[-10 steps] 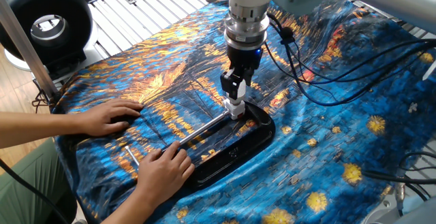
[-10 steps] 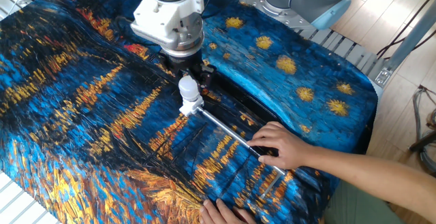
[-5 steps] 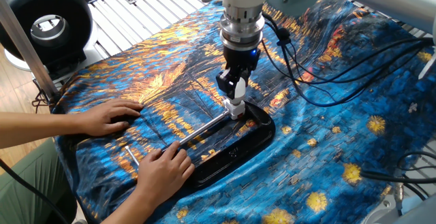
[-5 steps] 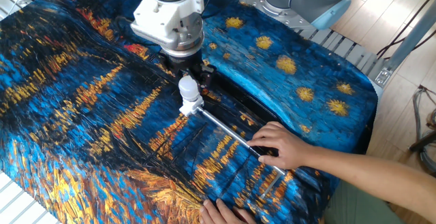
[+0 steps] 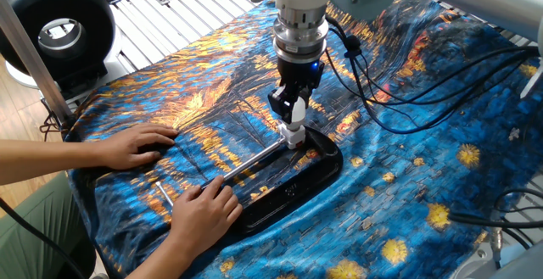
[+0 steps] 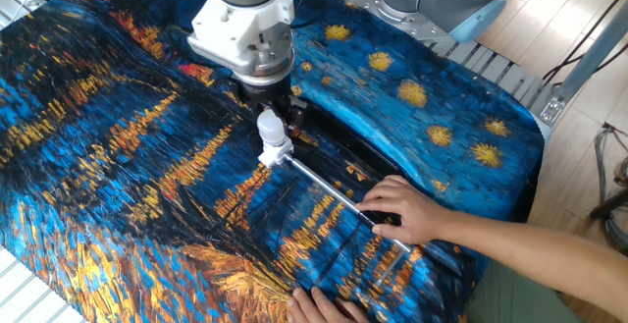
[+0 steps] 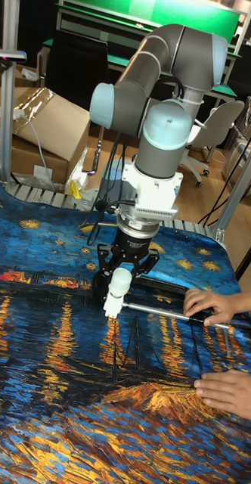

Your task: Take out the light bulb by rotating it

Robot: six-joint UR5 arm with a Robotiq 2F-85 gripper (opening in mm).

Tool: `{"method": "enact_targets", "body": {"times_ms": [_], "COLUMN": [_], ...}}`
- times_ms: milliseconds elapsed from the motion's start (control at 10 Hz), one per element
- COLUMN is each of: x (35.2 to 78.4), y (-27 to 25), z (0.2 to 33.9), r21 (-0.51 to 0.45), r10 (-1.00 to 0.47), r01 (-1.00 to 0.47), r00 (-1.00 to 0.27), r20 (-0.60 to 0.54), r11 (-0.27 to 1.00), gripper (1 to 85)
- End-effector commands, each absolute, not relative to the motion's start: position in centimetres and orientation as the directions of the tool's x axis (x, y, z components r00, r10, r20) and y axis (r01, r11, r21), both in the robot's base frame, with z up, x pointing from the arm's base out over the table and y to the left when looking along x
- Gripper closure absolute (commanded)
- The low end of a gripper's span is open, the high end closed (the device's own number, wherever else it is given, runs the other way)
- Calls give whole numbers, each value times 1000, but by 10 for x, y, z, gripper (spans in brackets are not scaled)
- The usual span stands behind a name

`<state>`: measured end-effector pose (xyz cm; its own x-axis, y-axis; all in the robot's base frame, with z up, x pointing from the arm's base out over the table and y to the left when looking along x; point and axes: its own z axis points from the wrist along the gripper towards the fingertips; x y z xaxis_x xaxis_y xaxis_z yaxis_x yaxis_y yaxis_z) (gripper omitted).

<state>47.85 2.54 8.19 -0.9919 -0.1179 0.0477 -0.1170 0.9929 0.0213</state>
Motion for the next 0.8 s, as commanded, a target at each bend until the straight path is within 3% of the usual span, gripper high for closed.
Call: {"method": "enact_targets", "body": {"times_ms": [0,100,700], "x": [479,481,481], "y": [23,26,28], "z": [83,83,85], "r21": [15,26,29], "r10": [-147,-165,-371], "r01": [-147,-164,-370], "r00": [-988,-986,-928], "r20": [46,36,25], "r11": [989,986,929], "gripper": [563,617,733]}}
